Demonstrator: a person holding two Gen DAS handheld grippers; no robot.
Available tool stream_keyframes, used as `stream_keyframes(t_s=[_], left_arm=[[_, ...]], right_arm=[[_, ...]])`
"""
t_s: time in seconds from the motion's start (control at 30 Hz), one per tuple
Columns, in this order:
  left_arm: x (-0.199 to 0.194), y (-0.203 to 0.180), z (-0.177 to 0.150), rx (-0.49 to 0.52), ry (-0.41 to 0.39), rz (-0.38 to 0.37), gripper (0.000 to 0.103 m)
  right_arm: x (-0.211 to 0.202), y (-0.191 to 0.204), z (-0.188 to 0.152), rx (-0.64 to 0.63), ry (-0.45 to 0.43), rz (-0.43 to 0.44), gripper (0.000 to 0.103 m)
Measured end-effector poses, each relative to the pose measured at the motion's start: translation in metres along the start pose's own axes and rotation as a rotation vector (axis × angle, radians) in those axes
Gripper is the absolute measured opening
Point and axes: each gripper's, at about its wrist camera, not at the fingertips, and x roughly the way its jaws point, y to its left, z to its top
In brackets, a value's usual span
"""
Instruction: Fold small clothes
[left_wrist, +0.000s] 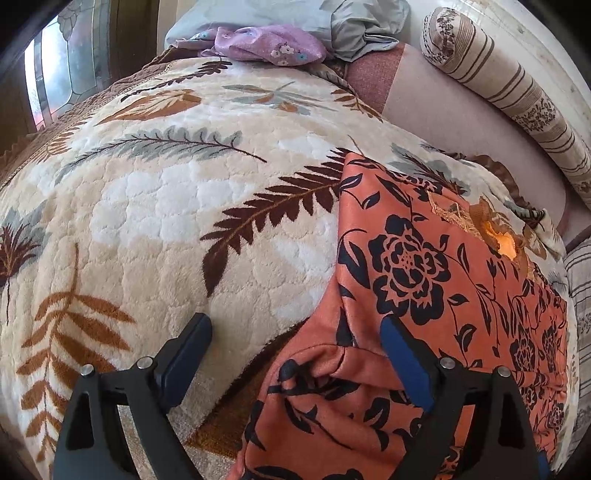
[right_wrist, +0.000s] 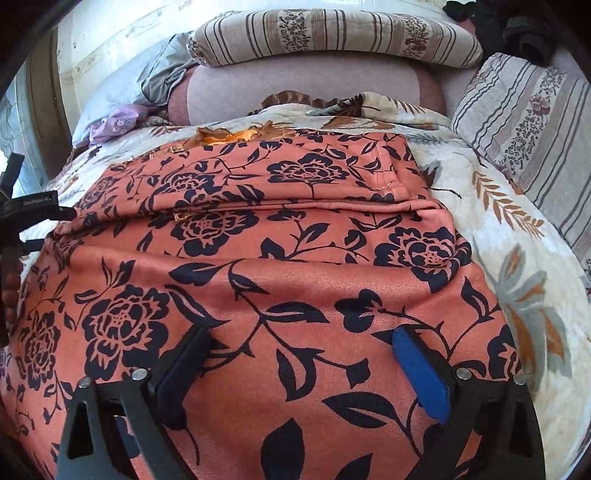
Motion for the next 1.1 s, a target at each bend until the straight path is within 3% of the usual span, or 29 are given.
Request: stream_keyframes(t_s=[0.67, 0.9, 0.97, 1.1], left_arm=[[0.005, -0.006, -0.004, 0.03, -0.032, 0.02, 0.1], [-0.005, 0.006, -0.011, -0.008, -0.064, -0.066, 0.1], [-0.017, 0.008, -0.02, 0.023, -0.036, -0.043, 0.1], [-0.049, 0.014, -0.074, 0.188, -0.05, 0.022, 0.1]], right_arm=[[-0.003, -0.004, -0.007, 0.038, -0.082, 0.046, 0.101], [-0.003, -0.008, -0.008, 0.054, -0.09, 0.076, 0.102], [-0.003, -0.01, -0.008, 0.062, -0.091, 0.092, 0.102], [-0.004, -0.012, -0.008, 0.075, -0.095, 0.114, 0.102]])
